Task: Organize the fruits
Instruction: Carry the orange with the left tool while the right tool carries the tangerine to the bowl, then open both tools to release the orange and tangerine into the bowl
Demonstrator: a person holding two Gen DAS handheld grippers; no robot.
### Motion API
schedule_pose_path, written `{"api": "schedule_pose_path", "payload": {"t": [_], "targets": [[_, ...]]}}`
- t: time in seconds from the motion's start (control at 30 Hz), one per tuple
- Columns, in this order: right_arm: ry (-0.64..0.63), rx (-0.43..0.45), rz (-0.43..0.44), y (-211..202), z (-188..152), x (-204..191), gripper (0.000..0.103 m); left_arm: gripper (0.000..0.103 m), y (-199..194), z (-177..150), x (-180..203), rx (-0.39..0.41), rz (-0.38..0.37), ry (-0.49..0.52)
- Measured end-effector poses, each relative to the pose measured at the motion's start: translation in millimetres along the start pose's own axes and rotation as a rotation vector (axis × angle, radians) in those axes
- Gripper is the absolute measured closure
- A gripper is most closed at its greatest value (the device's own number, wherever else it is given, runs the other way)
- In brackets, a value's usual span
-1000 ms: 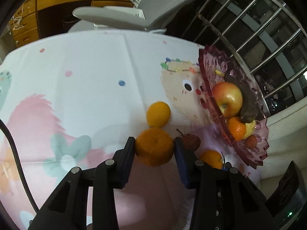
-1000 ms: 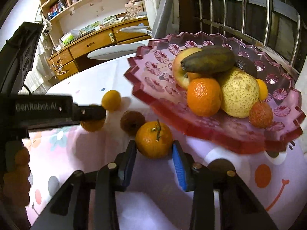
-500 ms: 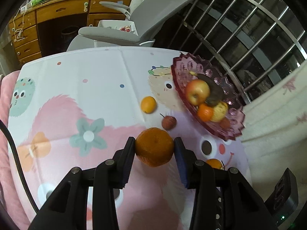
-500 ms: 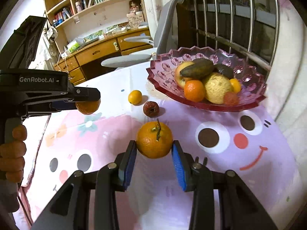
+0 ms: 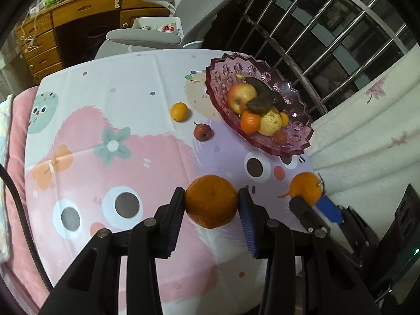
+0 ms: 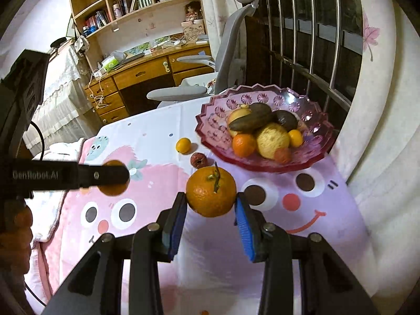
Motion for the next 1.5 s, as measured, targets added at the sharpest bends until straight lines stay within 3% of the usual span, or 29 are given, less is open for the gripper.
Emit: {"api": "schedule_pose_path", "payload": {"t": [0.13, 0.4, 0.73, 1.27, 1.5], "targets": [[-0.064, -0.04, 0.063, -7, 13, 15, 0.065, 0.064, -7, 2, 20, 0.009, 0.022, -0.072], [-0.211, -0.039, 0.148, -23, 47, 57, 0.065, 0.064, -11, 17, 69, 0.074, 0.061, -0.189], [-0.28, -0.051, 0.195, -15, 81, 107, 0.065, 0.063, 7, 53, 122, 0.134, 0.053, -0.216], [-0.312, -0.154, 0.212, 31, 96, 141, 0.065, 0.063, 55, 82, 139, 0.121, 0.029, -0.271], [-0.269, -0.167, 0.245, 38, 95, 146, 0.063, 0.053, 47, 82, 130, 0.158, 0.038, -0.271]]}}
Point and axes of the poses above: each gripper's, at about its wrist camera, not at the fingertips, and y roughly the way its jaws point, x to its right, z to its top, the point moved 6 cm from there along y, roughly the way its jaws point, and after that the axes turned 7 degrees about z, right-handed, at the moved point
